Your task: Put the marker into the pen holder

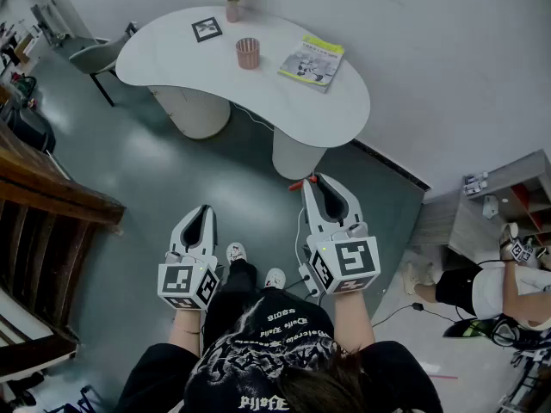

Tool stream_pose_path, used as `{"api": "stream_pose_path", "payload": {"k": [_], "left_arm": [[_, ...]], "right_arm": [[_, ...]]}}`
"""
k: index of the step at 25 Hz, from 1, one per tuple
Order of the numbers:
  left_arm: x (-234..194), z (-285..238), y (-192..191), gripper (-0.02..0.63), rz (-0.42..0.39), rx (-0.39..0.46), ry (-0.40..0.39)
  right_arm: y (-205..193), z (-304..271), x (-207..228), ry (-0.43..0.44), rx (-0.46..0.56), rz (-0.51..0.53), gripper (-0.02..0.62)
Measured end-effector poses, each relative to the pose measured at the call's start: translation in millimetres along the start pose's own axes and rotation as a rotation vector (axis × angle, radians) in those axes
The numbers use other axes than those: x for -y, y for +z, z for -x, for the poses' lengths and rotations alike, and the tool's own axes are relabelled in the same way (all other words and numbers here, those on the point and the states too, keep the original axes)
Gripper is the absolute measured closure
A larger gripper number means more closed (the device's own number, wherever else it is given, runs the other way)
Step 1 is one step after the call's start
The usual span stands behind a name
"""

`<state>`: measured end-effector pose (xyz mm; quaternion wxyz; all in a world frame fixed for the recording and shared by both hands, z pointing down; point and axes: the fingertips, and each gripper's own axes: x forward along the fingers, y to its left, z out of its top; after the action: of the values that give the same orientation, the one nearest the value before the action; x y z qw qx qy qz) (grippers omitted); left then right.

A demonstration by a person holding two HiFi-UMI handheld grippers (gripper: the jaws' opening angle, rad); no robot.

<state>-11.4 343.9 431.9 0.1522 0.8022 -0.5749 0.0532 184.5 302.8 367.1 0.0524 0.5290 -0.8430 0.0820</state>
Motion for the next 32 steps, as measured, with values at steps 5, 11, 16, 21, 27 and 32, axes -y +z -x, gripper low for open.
{"api": "stream_pose_path", "payload": {"k": [5,11,16,21,27,32], "left_arm": [[19.9,24.0,-15.1,0.571,0.009,0.008,-0.011],[23.1,42.9,-26.2,0.571,0.020,0.013,0.001],[14.0,46.9,-17.5,0.571,0.018,0.023,0.018],[-7.2,41.2,-15.8,0.571,0.032,0.015,0.017],[-35.5,16.8,-8.7,0.571,0.026,0.013,-0.018],[-72.3,-11.2,4.4,0.571,0.035,0.014,-0.046]], "right_arm": [[-10.3,26.8,-11.1,0.012,0.002,0.004,0.511],[-18.7,41.6,-19.7,0.017,-0.004,0.017,0.511],[-20.3,37.5,-26.1,0.044,-0.012,-0.029,0.508],[-18.8,20.6,-34.9,0.040,-0.013,-0.030,0.508],[-13.0,-10.4,-41.0,0.008,-0.013,-0.011,0.508],[-6.9,-48.3,-49.3,-0.019,-0.013,-0.004,0.508]]}}
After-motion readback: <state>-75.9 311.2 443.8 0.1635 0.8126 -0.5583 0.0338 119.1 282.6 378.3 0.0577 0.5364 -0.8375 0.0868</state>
